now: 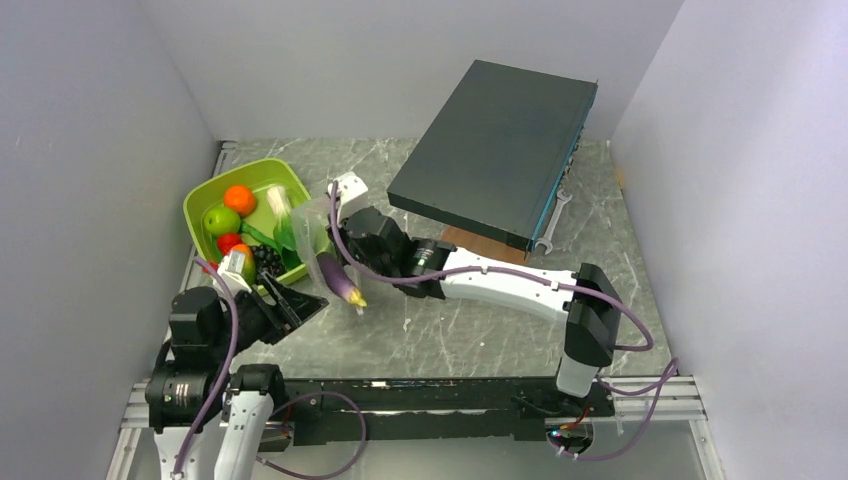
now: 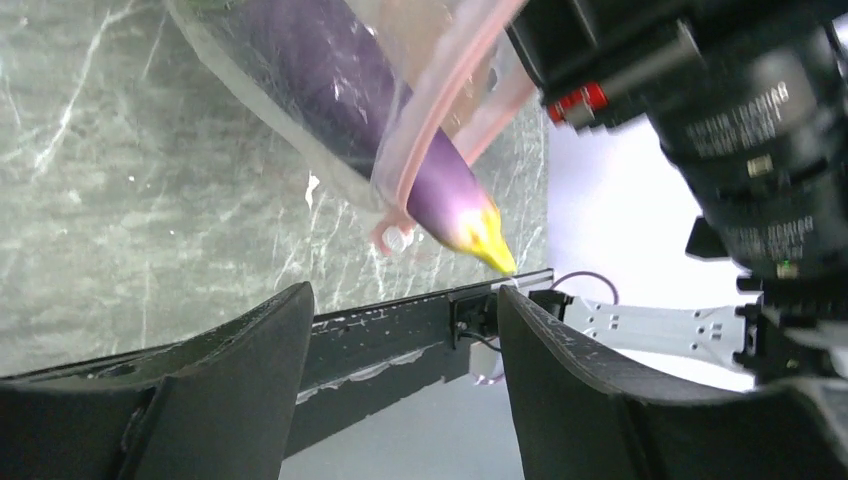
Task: Place the food in the zip-top bag and seal the zipper
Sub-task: Place the fake vegetable in the zipper food storage bag, then pick up the fake vegetable from the bin.
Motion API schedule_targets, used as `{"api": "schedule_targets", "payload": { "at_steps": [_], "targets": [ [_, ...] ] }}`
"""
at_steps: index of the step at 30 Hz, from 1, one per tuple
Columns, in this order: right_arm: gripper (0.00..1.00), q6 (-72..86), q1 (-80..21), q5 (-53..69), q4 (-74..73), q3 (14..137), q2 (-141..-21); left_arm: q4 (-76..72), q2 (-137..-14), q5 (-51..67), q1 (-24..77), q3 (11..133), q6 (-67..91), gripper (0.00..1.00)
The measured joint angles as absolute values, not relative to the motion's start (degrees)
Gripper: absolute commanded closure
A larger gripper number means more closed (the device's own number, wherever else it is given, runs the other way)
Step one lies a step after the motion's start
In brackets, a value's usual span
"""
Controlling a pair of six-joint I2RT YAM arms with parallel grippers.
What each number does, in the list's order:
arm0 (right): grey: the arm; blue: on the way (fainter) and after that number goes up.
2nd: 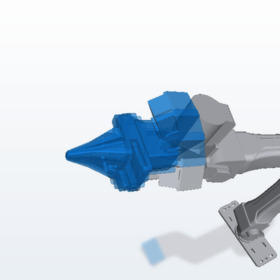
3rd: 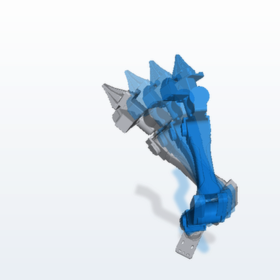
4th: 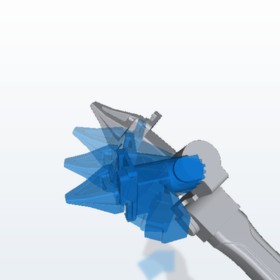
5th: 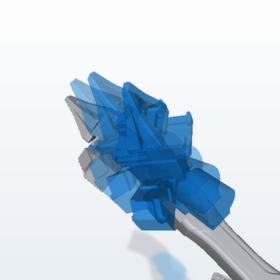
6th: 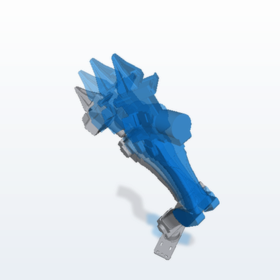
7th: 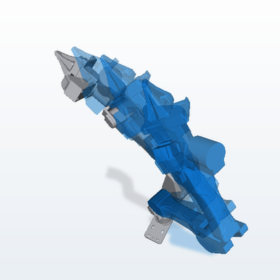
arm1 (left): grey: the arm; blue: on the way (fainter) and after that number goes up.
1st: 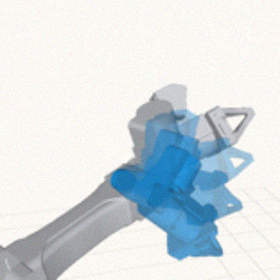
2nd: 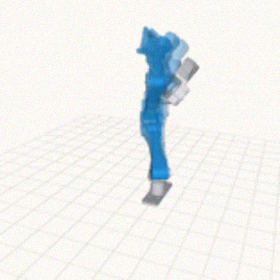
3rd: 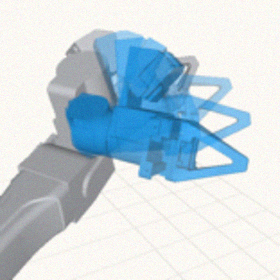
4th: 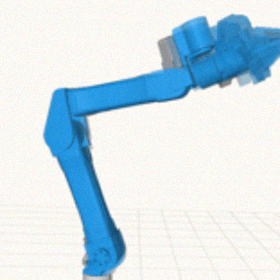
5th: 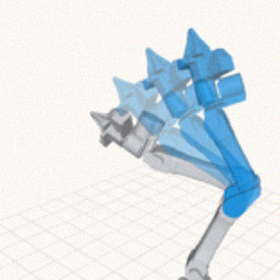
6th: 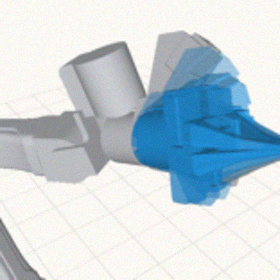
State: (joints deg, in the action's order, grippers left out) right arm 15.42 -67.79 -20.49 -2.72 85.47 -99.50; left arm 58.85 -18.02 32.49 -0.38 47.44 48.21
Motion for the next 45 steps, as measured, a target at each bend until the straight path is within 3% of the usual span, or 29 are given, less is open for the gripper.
{"api": "schedule_targets", "payload": {
  "at_steps": [5,11,17,26,34,45],
  "targets": [
    [1.0,19.25,-66.87,-22.68,-7.75,89.01,-100.77,57.47,-16.03,37.74,-0.38,49.06,44.18,0.3],
    [1.0,23.07,-68.25,-28.1,-11.73,92.09,-103.26,52.97,-15.86,46.02,-0.38,48.21,43.92,0.22],
    [1.0,25.15,-69.95,-33.5,-13.78,93.91,-104.62,52.64,-17.34,46.15,-0.38,47.05,43.75,0.29],
    [1.0,21.28,-71.11,-35.48,-6.81,85.73,-100.95,58.98,-15.99,36.67,-0.38,49.17,39.2,0.21],
    [1.0,16.97,-71.05,-35.44,-0.8,76.14,-90.98,66.22,-14.13,11.51,-0.38,61.49,35.75,0.09],
    [1.0,14.06,-70.96,-33.95,2.94,71.13,-87.31,56.55,-34.87,1.91,-0.8,52.4,33.23,0.08]
  ]
}}
